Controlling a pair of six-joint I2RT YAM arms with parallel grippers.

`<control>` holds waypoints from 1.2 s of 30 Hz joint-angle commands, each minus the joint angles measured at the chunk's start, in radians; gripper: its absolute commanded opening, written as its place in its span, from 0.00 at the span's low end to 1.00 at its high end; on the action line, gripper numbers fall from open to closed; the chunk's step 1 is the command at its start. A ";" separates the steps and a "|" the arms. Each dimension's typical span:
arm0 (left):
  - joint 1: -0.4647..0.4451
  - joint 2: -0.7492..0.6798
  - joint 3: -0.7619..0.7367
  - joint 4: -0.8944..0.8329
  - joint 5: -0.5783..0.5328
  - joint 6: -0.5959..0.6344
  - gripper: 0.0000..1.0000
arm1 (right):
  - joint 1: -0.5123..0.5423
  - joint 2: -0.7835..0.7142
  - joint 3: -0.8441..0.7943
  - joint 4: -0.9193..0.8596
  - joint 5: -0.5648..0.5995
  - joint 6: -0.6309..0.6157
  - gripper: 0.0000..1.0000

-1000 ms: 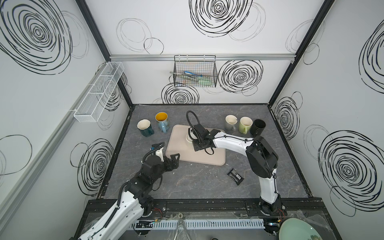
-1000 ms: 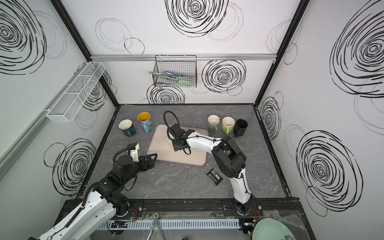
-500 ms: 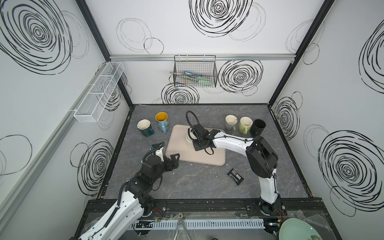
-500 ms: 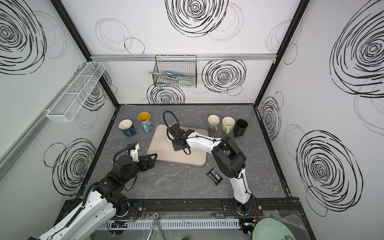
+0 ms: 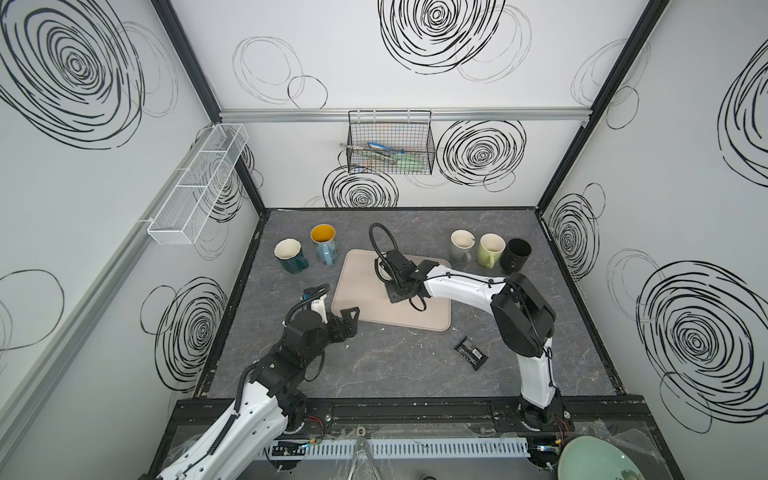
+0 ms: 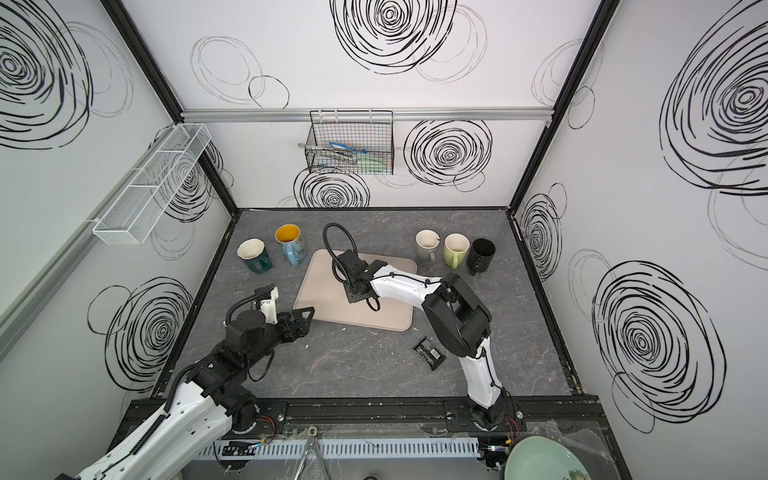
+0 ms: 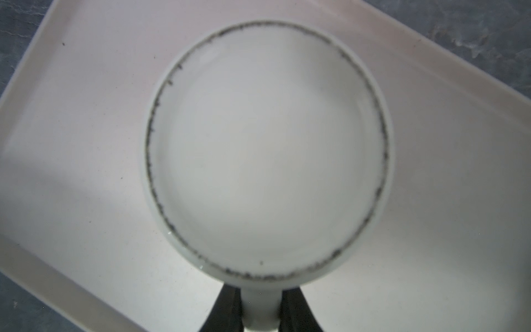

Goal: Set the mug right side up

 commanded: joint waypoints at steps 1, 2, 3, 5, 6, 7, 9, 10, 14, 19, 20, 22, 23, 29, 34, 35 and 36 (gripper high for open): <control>0.007 -0.004 -0.001 0.041 0.015 -0.005 0.96 | 0.006 -0.060 -0.023 -0.031 0.066 0.007 0.22; 0.008 -0.003 -0.001 0.043 0.016 -0.005 0.96 | 0.005 -0.066 -0.028 -0.032 0.072 0.009 0.22; 0.008 -0.004 -0.001 0.042 0.018 -0.003 0.96 | 0.006 -0.072 -0.037 -0.036 0.078 0.011 0.22; 0.008 -0.004 -0.001 0.045 0.020 -0.003 0.96 | 0.005 -0.083 -0.052 -0.041 0.088 0.019 0.22; 0.008 -0.004 -0.003 0.046 0.020 -0.005 0.96 | 0.005 -0.090 -0.061 -0.044 0.092 0.023 0.22; 0.008 -0.003 -0.003 0.048 0.021 -0.005 0.96 | 0.005 -0.096 -0.071 -0.047 0.097 0.028 0.21; 0.008 -0.003 -0.003 0.049 0.021 -0.010 0.96 | 0.005 -0.124 -0.111 -0.034 0.105 0.035 0.21; 0.008 -0.002 -0.004 0.050 0.022 -0.013 0.96 | 0.005 -0.137 -0.132 -0.026 0.105 0.036 0.21; 0.009 -0.001 -0.017 0.063 0.038 -0.024 0.96 | 0.006 -0.191 -0.211 -0.020 0.099 0.064 0.21; 0.012 0.008 -0.028 0.080 0.049 -0.034 0.96 | 0.006 -0.256 -0.286 -0.008 0.078 0.088 0.25; 0.013 0.007 -0.022 0.074 0.041 -0.034 0.96 | 0.007 -0.269 -0.302 -0.001 0.076 0.090 0.31; 0.014 0.007 -0.018 0.073 0.033 -0.034 0.96 | 0.005 -0.288 -0.319 0.008 0.077 0.094 0.38; 0.015 0.008 -0.019 0.082 0.040 -0.032 0.96 | 0.004 -0.293 -0.323 0.008 0.077 0.095 0.39; 0.019 0.017 -0.070 0.209 0.115 -0.060 0.96 | 0.000 -0.285 -0.312 -0.004 0.076 0.087 0.40; 0.023 0.022 -0.090 0.220 0.084 -0.079 0.96 | -0.008 -0.267 -0.289 -0.015 0.070 0.078 0.37; 0.025 0.023 -0.086 0.202 0.065 -0.088 0.96 | -0.010 -0.265 -0.287 -0.015 0.072 0.076 0.37; 0.027 0.027 -0.078 0.178 0.045 -0.098 0.96 | -0.013 -0.264 -0.287 -0.014 0.071 0.074 0.37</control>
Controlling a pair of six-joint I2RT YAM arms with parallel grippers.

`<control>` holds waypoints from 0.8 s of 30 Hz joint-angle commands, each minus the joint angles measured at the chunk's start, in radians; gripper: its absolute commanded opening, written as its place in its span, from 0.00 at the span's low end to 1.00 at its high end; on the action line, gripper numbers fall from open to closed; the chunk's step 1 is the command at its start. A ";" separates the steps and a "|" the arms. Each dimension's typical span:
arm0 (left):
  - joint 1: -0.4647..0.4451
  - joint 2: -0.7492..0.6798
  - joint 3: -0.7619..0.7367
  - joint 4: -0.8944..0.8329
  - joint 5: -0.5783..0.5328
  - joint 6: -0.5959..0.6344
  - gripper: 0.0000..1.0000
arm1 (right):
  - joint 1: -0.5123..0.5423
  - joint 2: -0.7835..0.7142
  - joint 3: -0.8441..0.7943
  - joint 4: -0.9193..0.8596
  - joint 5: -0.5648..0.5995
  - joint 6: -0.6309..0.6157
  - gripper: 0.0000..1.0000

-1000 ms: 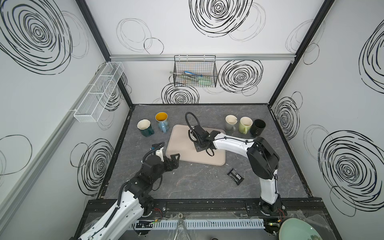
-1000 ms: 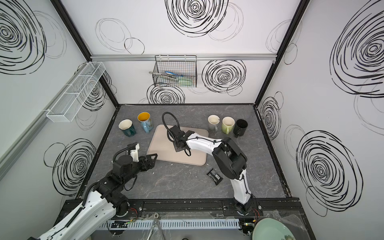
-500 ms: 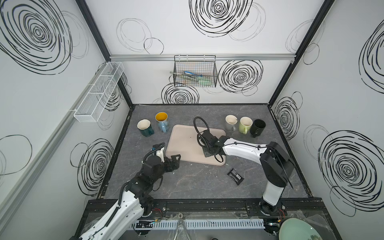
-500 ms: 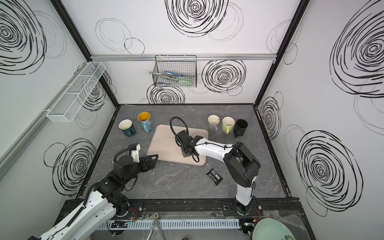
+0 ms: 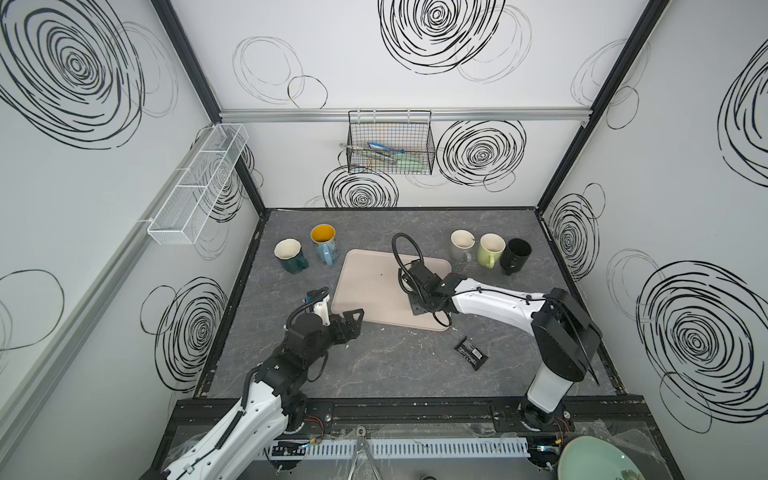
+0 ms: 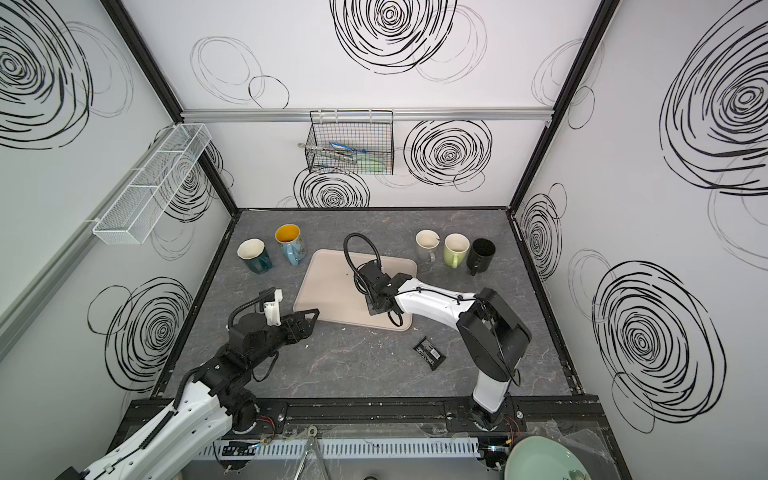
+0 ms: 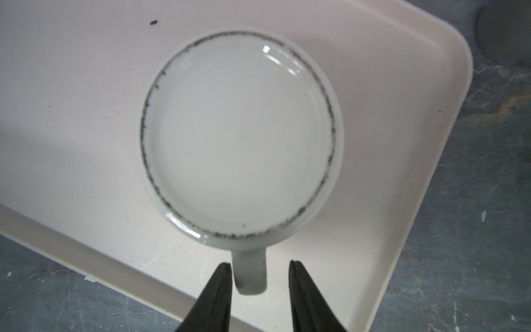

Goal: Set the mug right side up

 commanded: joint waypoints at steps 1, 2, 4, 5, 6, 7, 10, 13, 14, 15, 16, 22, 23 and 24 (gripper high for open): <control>0.013 0.008 0.012 0.010 -0.054 -0.039 0.96 | -0.010 0.010 0.026 -0.013 0.011 -0.005 0.36; 0.016 0.010 0.020 -0.007 -0.065 -0.043 0.96 | -0.013 0.011 0.029 -0.013 0.007 -0.007 0.35; 0.017 0.012 0.025 -0.022 -0.073 -0.044 0.96 | -0.018 0.019 0.036 -0.015 0.000 -0.009 0.34; 0.019 0.012 0.027 -0.028 -0.076 -0.046 0.96 | -0.020 0.022 0.041 -0.018 0.001 -0.010 0.34; 0.019 0.012 0.029 -0.030 -0.078 -0.046 0.96 | -0.021 0.026 0.045 -0.019 0.000 -0.010 0.33; 0.021 0.012 0.029 -0.032 -0.076 -0.046 0.96 | -0.022 0.028 0.049 -0.021 -0.001 -0.011 0.33; 0.023 0.010 0.020 -0.002 -0.035 -0.027 0.96 | -0.024 0.039 0.060 -0.031 0.004 -0.016 0.32; 0.023 0.010 0.012 0.013 -0.023 -0.037 0.96 | -0.028 0.055 0.070 -0.043 0.004 -0.019 0.31; 0.023 0.010 0.009 0.016 -0.022 -0.038 0.96 | -0.028 0.061 0.073 -0.048 0.004 -0.019 0.31; 0.023 0.010 0.008 0.015 -0.024 -0.040 0.96 | -0.028 0.065 0.076 -0.050 0.006 -0.019 0.29; 0.022 0.010 0.007 0.014 -0.024 -0.040 0.96 | -0.028 0.067 0.076 -0.051 0.006 -0.019 0.28; 0.022 0.005 -0.005 0.019 -0.014 -0.046 0.96 | -0.031 0.087 0.092 -0.059 0.024 -0.019 0.24; 0.022 0.005 -0.007 0.024 -0.011 -0.047 0.96 | -0.033 0.089 0.095 -0.059 0.021 -0.019 0.23; 0.022 0.005 -0.010 0.027 -0.007 -0.049 0.96 | -0.033 0.091 0.099 -0.060 0.018 -0.017 0.22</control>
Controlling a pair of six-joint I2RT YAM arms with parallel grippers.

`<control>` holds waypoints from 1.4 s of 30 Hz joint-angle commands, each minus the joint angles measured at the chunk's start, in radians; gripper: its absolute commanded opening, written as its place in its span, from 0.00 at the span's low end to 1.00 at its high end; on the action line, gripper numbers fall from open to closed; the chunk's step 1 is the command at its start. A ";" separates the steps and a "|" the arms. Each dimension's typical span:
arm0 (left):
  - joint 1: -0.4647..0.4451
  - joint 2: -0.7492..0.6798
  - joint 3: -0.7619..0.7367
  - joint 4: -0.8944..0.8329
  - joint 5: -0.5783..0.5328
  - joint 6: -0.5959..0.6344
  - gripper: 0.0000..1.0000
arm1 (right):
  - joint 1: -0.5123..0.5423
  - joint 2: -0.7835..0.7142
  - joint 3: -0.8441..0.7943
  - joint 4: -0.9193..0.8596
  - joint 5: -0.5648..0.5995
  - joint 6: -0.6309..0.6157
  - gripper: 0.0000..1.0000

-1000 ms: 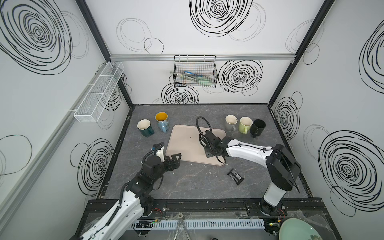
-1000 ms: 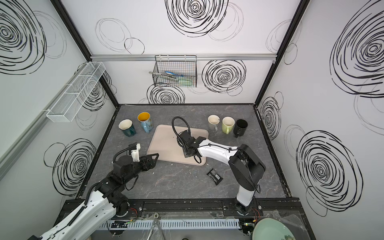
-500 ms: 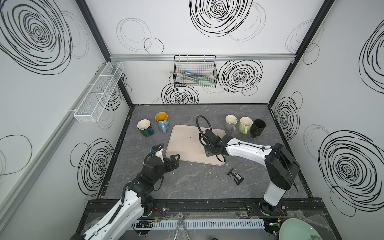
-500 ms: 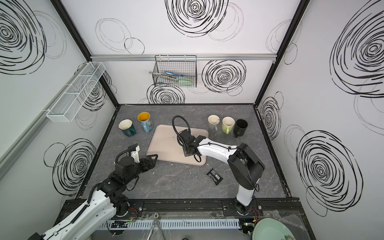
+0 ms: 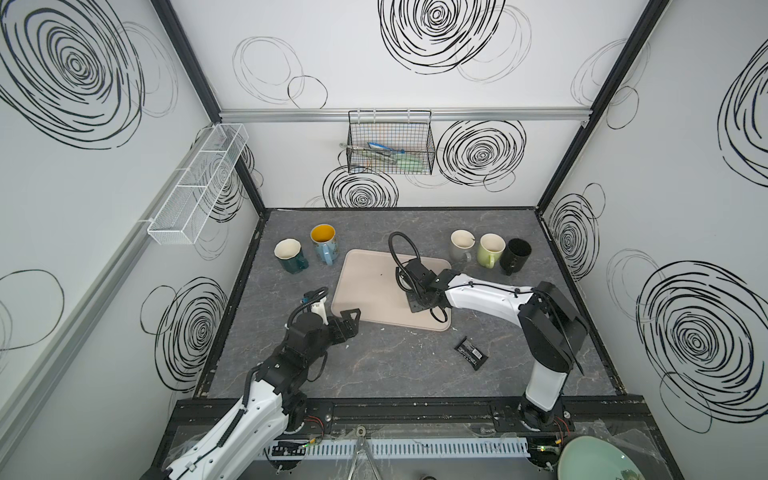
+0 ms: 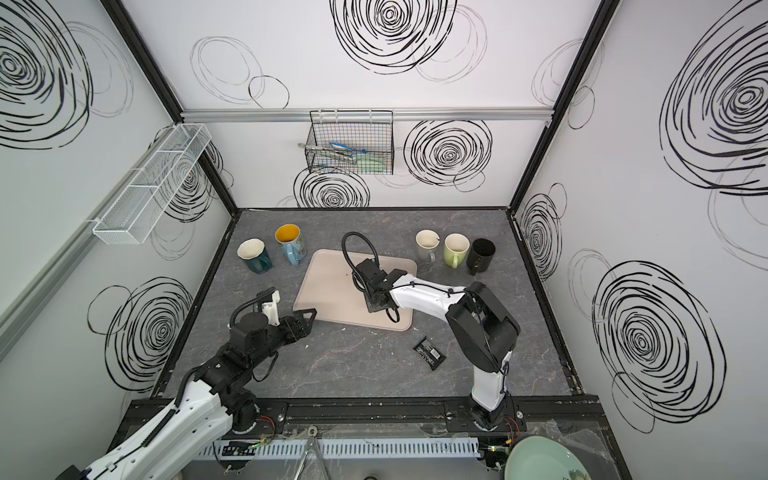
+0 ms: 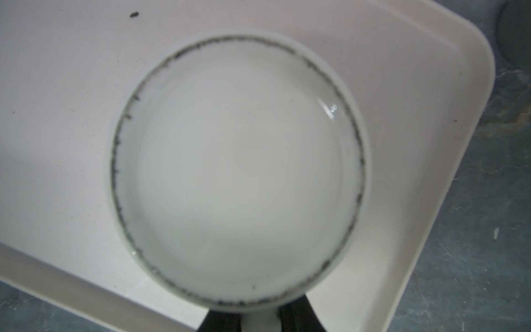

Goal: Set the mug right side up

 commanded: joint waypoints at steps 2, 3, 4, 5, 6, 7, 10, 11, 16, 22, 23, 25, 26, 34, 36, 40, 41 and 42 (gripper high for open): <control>0.008 -0.005 -0.011 0.048 0.013 -0.016 0.96 | -0.010 0.011 0.042 -0.040 0.020 0.005 0.22; 0.007 -0.005 -0.009 0.046 0.010 -0.016 0.96 | -0.011 0.012 0.043 -0.040 0.020 0.007 0.22; 0.007 -0.006 -0.010 0.043 0.009 -0.016 0.96 | -0.011 0.011 0.046 -0.041 0.019 0.006 0.22; 0.007 -0.006 -0.009 0.040 0.007 -0.016 0.96 | -0.010 0.009 0.049 -0.044 0.020 0.006 0.22; 0.007 -0.006 -0.009 0.041 0.008 -0.014 0.96 | -0.011 0.008 0.050 -0.044 0.021 0.006 0.22; 0.007 -0.006 -0.011 0.040 0.008 -0.016 0.96 | -0.010 0.007 0.051 -0.045 0.023 0.006 0.22; 0.007 -0.008 -0.012 0.042 0.008 -0.019 0.96 | -0.011 0.005 0.051 -0.048 0.024 0.006 0.21; 0.007 -0.008 -0.014 0.042 0.010 -0.019 0.96 | -0.011 0.007 0.051 -0.048 0.025 0.007 0.21; 0.006 -0.011 -0.014 0.040 0.012 -0.017 0.96 | -0.012 0.007 0.043 -0.049 0.026 0.012 0.20; 0.003 -0.011 -0.020 0.048 0.012 -0.019 0.96 | -0.012 -0.001 0.026 -0.047 0.021 0.019 0.19; 0.003 -0.010 -0.020 0.048 0.010 -0.019 0.96 | -0.013 -0.005 0.021 -0.044 0.021 0.020 0.19; 0.002 -0.007 -0.020 0.048 0.011 -0.019 0.96 | -0.014 -0.009 0.014 -0.040 0.021 0.020 0.19; 0.003 -0.006 -0.018 0.046 0.013 -0.019 0.96 | -0.015 -0.011 0.010 -0.039 0.020 0.020 0.18; 0.006 0.003 -0.016 0.049 0.021 -0.019 0.96 | -0.020 -0.024 -0.007 -0.024 0.006 0.018 0.17; 0.007 0.005 -0.015 0.051 0.025 -0.017 0.96 | -0.019 -0.028 -0.012 -0.021 0.002 0.018 0.17; 0.007 0.008 -0.014 0.051 0.031 -0.017 0.96 | -0.024 -0.037 -0.022 -0.013 -0.011 0.020 0.16; 0.007 0.008 -0.014 0.051 0.032 -0.017 0.96 | -0.026 -0.039 -0.023 -0.011 -0.017 0.020 0.16; 0.008 0.008 -0.013 0.050 0.034 -0.016 0.96 | -0.027 -0.041 -0.025 -0.009 -0.021 0.020 0.16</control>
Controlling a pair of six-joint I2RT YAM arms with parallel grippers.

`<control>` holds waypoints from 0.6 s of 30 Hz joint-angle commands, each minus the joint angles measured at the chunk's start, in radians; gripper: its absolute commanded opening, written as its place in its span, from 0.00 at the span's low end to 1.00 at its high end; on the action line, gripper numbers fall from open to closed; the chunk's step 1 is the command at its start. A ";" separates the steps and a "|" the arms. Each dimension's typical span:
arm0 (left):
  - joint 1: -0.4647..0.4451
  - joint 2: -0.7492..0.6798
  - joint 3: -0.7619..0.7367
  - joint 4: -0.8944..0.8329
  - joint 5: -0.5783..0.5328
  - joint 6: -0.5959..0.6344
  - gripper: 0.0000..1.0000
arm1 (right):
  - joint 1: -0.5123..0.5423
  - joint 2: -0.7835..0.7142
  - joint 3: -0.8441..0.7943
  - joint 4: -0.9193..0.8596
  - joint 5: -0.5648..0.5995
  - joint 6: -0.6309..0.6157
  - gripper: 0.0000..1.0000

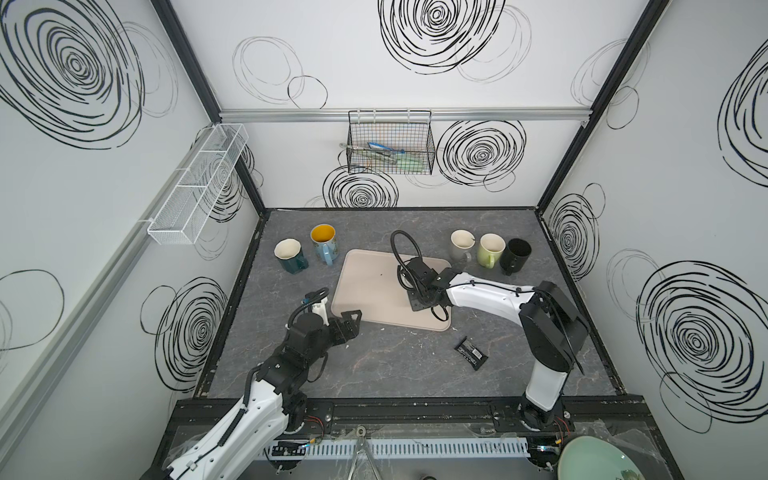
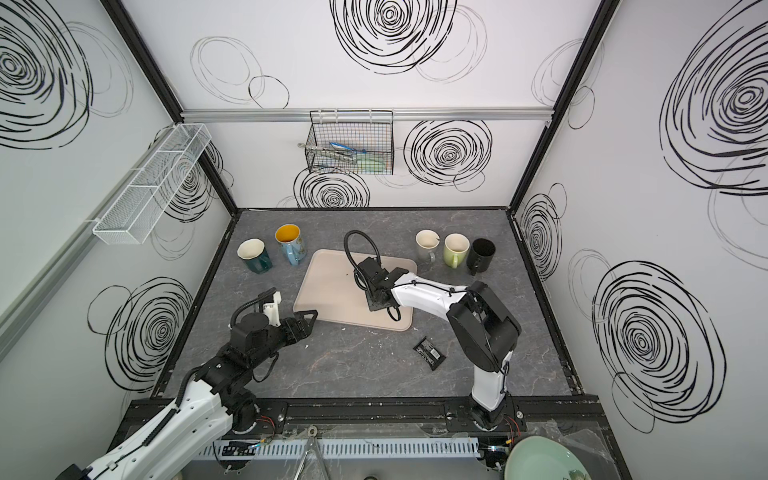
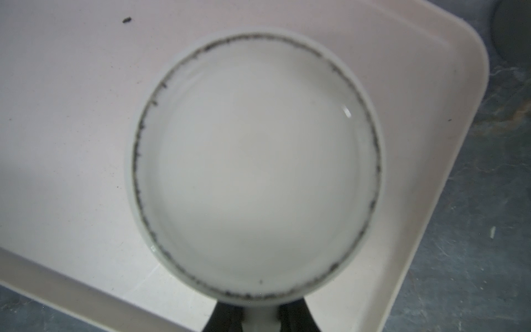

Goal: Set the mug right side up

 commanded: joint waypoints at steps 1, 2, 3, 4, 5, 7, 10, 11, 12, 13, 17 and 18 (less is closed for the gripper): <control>0.008 0.001 -0.005 0.048 0.015 -0.007 0.96 | -0.012 -0.034 -0.019 -0.009 -0.010 0.015 0.15; 0.008 0.001 -0.003 0.048 0.016 -0.007 0.96 | -0.013 -0.037 -0.020 -0.008 -0.014 0.015 0.15; 0.007 0.000 -0.004 0.047 0.018 -0.006 0.96 | -0.014 -0.039 -0.019 -0.008 -0.016 0.015 0.15; 0.008 -0.001 -0.004 0.047 0.021 -0.006 0.96 | -0.014 -0.040 -0.020 -0.007 -0.016 0.017 0.15; 0.008 0.000 -0.004 0.046 0.021 -0.004 0.96 | -0.014 -0.042 -0.018 -0.009 -0.017 0.017 0.15; 0.008 -0.001 -0.004 0.043 0.022 -0.004 0.96 | -0.014 -0.043 -0.012 -0.014 -0.017 0.017 0.14; 0.009 -0.002 -0.003 0.040 0.028 -0.003 0.96 | -0.014 -0.047 -0.011 -0.017 -0.017 0.017 0.14; 0.009 -0.002 -0.004 0.041 0.029 -0.003 0.96 | -0.014 -0.049 -0.009 -0.017 -0.018 0.017 0.13; 0.010 -0.002 -0.004 0.042 0.029 -0.004 0.96 | -0.014 -0.051 -0.009 -0.017 -0.019 0.017 0.13; 0.010 -0.002 -0.003 0.041 0.030 -0.004 0.96 | -0.014 -0.053 -0.008 -0.015 -0.021 0.017 0.12; 0.008 0.001 0.001 0.044 0.037 -0.006 0.96 | -0.014 -0.061 -0.010 -0.008 -0.037 0.016 0.09; 0.008 0.001 0.002 0.047 0.039 -0.006 0.96 | -0.014 -0.065 -0.010 -0.005 -0.044 0.015 0.08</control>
